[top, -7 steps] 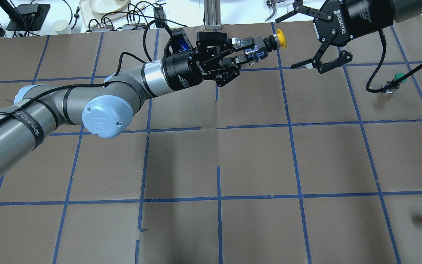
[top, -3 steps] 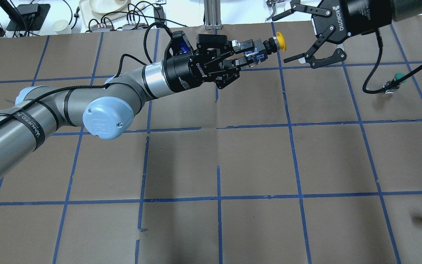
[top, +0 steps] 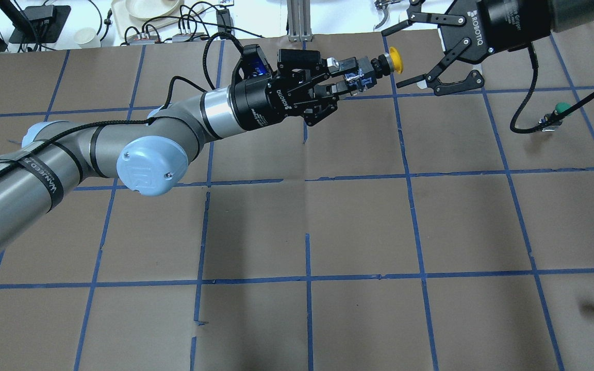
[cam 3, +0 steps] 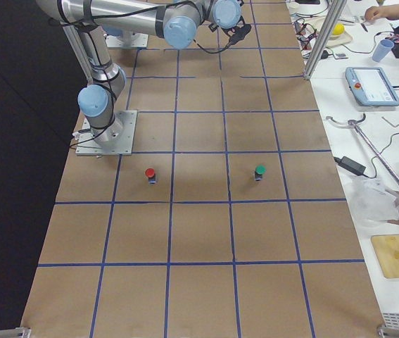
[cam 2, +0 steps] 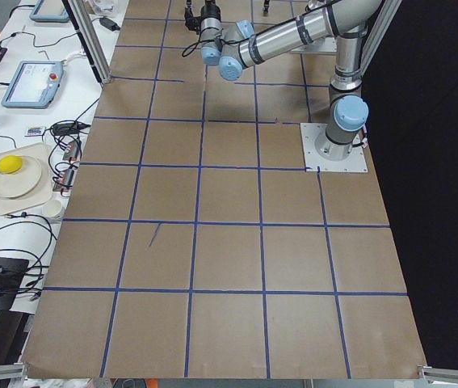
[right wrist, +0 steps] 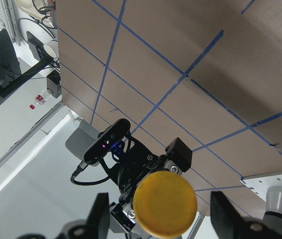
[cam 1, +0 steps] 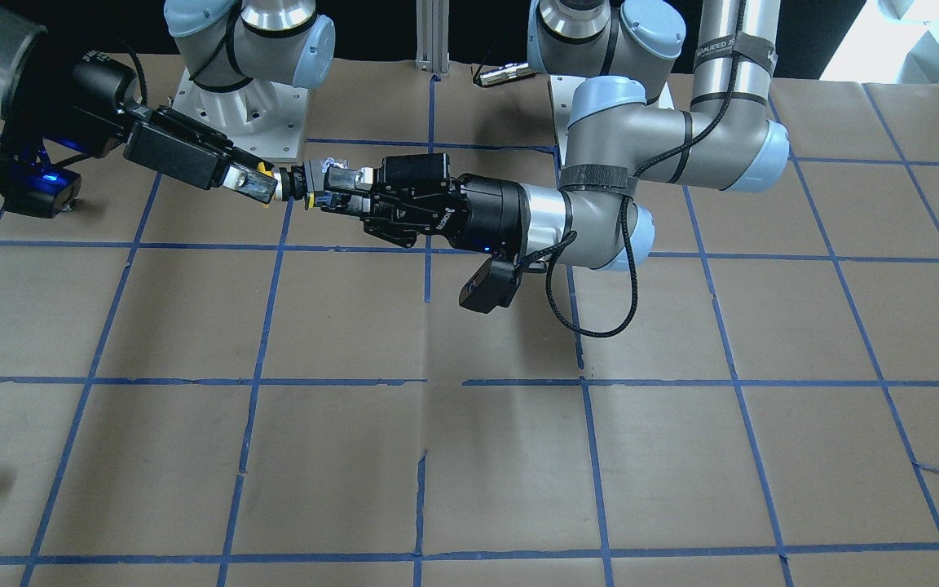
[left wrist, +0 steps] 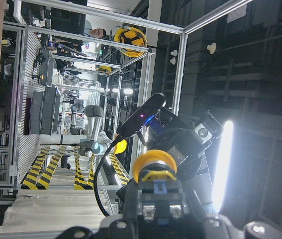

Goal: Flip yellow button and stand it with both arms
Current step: 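Hold the yellow button up with the left gripper while the right gripper approaches its cap, then close the right gripper on the yellow cap while the left gripper opens and withdraws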

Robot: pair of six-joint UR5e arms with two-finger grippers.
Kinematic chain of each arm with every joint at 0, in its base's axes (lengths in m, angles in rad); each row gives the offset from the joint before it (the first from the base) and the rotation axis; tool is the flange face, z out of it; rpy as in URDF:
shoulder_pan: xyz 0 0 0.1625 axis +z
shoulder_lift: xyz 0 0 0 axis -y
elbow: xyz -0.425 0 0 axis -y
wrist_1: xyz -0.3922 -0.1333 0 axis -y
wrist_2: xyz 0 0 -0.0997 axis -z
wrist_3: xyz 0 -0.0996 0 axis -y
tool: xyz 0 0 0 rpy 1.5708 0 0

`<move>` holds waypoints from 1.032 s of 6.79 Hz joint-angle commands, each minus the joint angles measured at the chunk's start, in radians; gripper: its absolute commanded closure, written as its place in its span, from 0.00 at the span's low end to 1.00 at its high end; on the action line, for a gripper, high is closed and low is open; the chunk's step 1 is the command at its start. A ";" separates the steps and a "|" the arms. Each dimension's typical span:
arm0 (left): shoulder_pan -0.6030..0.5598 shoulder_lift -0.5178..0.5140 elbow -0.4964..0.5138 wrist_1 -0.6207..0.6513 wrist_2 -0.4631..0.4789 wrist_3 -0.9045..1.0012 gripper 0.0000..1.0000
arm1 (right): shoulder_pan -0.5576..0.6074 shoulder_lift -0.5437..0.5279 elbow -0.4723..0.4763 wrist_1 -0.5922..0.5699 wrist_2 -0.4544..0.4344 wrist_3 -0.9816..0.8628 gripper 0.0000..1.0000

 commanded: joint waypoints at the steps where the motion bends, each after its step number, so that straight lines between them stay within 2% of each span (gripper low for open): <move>1: 0.000 -0.001 -0.002 -0.001 0.002 0.000 0.84 | 0.000 0.001 0.000 0.011 -0.002 0.000 0.55; 2: 0.000 0.006 -0.011 -0.001 0.002 0.002 0.81 | -0.001 0.000 0.000 0.011 -0.002 0.000 0.62; 3: 0.000 0.006 -0.014 0.001 0.002 0.002 0.68 | -0.002 0.000 0.000 0.011 0.000 0.000 0.65; 4: 0.003 0.011 -0.013 0.001 0.003 0.002 0.01 | -0.002 0.000 -0.001 0.011 0.000 0.000 0.65; 7: 0.008 0.015 -0.011 -0.004 0.014 -0.070 0.00 | -0.012 0.007 -0.017 0.007 -0.009 0.000 0.65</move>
